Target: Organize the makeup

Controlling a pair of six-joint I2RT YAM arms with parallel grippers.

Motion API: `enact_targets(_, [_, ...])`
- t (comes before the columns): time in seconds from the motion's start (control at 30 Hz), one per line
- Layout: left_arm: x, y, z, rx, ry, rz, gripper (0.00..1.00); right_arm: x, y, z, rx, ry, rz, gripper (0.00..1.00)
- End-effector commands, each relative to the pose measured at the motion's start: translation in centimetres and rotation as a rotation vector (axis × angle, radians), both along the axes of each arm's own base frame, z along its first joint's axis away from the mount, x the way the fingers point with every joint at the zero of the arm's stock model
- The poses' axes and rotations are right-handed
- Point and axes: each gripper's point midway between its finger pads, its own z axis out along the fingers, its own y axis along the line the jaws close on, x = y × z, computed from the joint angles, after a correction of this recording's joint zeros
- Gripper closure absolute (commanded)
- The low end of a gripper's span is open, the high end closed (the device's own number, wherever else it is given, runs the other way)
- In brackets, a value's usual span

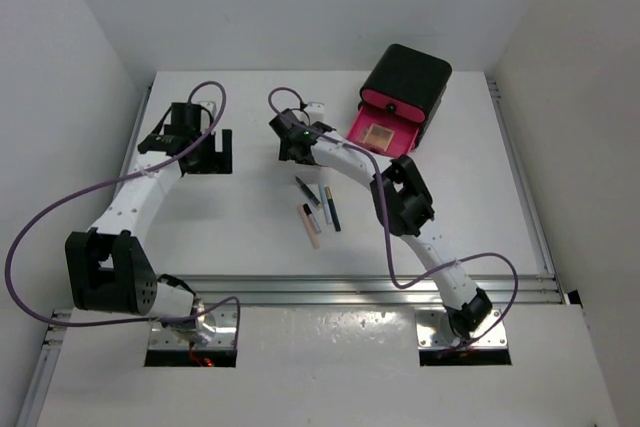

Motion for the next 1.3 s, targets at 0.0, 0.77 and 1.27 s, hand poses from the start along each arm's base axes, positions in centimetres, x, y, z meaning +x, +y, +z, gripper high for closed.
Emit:
enact_targets(0.0, [0.7, -1.1, 1.7, -0.048, -0.073, -0.022, 0.00, 1.6, -1.5, 1.2, -0.034, -0.073, -0.091, 0.01])
enact_targets(0.77, [0.6, -1.6, 1.7, -0.023, -0.073, -0.057, 0.00, 0.1, -3.2, -6.1, 0.020, 0.109, -0.259, 0.15])
enact_targets(1.27, [0.6, -1.4, 1.7, -0.016, -0.073, -0.051, 0.00, 1.2, -0.2, -4.3, -0.063, -0.008, 0.049, 0.64])
